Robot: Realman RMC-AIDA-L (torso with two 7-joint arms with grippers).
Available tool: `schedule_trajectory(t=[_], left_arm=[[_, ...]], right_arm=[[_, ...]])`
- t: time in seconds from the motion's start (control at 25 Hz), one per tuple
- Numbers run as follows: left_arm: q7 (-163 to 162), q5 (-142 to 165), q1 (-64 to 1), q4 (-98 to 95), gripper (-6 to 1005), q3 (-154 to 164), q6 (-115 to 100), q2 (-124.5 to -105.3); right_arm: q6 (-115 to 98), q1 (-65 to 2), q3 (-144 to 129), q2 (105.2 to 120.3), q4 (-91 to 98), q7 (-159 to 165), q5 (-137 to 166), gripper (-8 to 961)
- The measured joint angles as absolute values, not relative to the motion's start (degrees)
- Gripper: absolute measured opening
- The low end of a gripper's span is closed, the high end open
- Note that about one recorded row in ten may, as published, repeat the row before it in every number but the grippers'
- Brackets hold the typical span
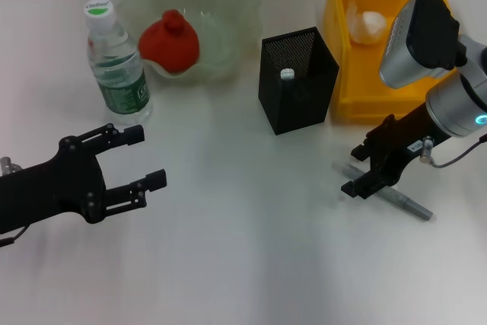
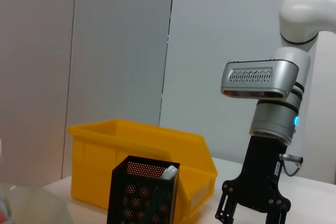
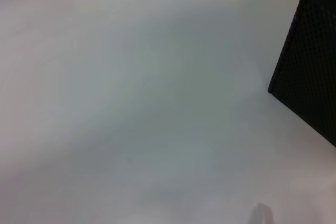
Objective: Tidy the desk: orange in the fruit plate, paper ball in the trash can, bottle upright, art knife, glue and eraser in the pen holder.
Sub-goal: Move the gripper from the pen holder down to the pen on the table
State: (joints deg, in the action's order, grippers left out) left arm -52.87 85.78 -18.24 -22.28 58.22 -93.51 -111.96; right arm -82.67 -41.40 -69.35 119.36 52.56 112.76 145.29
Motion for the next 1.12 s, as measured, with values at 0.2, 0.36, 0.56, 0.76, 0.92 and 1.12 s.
schedule_trajectory(t=[0.2, 0.36, 0.56, 0.76, 0.92, 1.12], left_arm=[[-52.9, 85.78, -18.24, -22.32, 784, 58.1, -93.51, -111.96], [-52.92, 85.78, -18.23, -22.32, 784, 58.06, -93.51, -111.96], [-53.11, 85.76, -18.21, -22.33, 784, 57.58, -93.7, -111.96], [-53.3, 85.76, -18.11, -22.32, 784, 57.24, -94.21, -111.96], [-53.32, 85.72, -18.14, -22.33, 784, 56.86, -94.41, -111.96], [-53.35, 85.69, -18.16, -22.33, 784, 56.76, -94.74, -111.96]], right_arm=[[-82.04, -41.24, -69.52, 119.37, 52.56, 112.76, 145.28, 678], [-81.36, -41.06, -70.54, 119.43, 52.56, 112.8, 145.27, 486], [-81.21, -40.93, -70.84, 119.44, 52.56, 112.99, 145.28, 397], [-81.2, -40.88, -70.84, 119.44, 52.56, 113.03, 145.48, 316], [-81.2, -40.87, -71.03, 119.44, 52.59, 113.12, 145.62, 278], [-81.48, -40.8, -71.47, 119.44, 52.94, 113.23, 145.57, 154]])
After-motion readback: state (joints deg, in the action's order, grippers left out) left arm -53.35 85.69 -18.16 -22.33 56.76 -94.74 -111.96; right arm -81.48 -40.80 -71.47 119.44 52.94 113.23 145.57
